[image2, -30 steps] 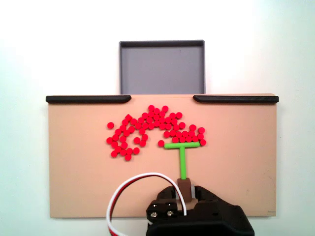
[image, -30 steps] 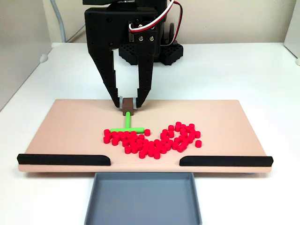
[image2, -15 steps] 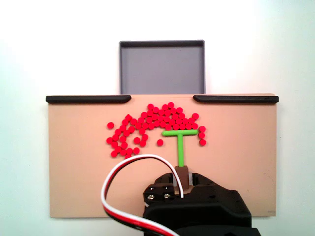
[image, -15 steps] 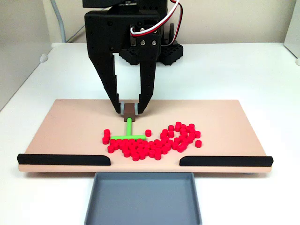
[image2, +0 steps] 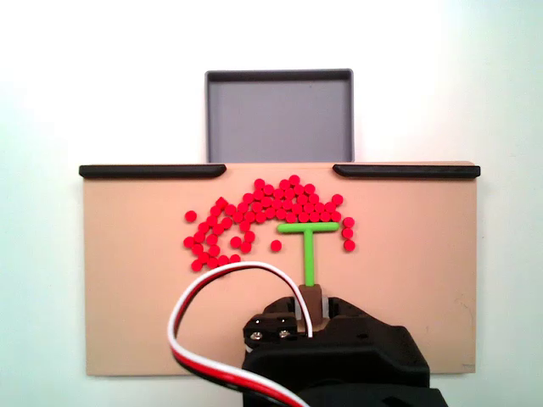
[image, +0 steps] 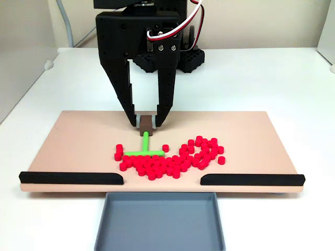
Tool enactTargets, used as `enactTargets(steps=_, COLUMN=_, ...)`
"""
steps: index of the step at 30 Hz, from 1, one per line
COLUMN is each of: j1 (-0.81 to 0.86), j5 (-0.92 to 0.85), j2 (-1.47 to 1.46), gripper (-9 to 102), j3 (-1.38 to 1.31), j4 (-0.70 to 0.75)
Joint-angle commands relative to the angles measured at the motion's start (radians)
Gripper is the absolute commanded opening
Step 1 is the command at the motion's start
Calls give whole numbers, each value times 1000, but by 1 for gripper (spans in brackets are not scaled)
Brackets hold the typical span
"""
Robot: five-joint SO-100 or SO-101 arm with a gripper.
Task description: Push granules from bottom to the grey container
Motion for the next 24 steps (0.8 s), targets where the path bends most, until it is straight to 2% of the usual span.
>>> enactTargets(steps=1, j1=-8, j5=6, j2=48, gripper=0, j3=-48, j4=12)
enactTargets(steps=8, j1=-5, j5=6, j2=118, gripper=0, j3=-77, j4=84)
enactTargets(steps=18, j1=-31, j5=43, j2=265, gripper=0, j3=-60, j4=291)
enactTargets(steps=24, j1=-34, j5=72, j2=296, gripper=0, j3=-31, j4=307)
